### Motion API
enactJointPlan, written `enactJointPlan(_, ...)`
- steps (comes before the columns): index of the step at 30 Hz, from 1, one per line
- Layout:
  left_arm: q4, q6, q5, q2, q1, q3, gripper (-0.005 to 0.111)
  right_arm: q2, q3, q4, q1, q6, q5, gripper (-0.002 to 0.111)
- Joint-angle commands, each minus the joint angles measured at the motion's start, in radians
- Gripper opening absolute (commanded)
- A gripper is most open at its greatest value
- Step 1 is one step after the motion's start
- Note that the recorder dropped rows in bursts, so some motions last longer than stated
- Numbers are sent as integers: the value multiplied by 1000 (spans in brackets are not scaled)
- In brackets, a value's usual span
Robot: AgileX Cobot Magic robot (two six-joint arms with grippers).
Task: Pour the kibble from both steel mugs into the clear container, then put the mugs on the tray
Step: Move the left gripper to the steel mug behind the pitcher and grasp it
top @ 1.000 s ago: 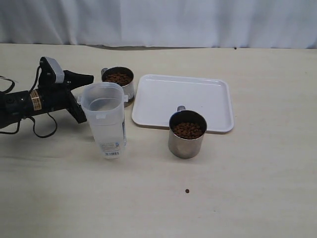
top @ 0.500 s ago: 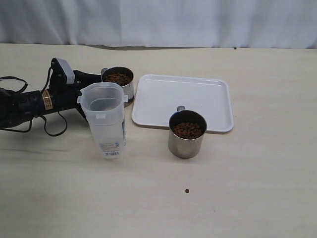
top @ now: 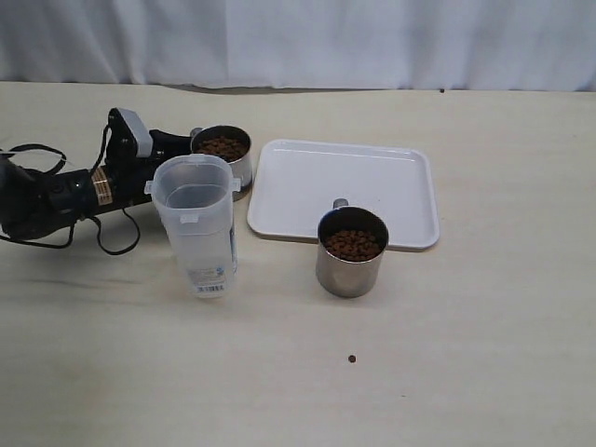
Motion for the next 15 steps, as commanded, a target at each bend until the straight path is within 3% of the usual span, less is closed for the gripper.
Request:
enactJointPlan(1, -22, -8, 16, 5, -9, -33, 63, -3, 3, 2, 3, -2, -2, 5)
enactJointPlan(15, 12, -75, -23, 63, -9, -107, 63, -3, 3, 2, 3, -2, -2, 5)
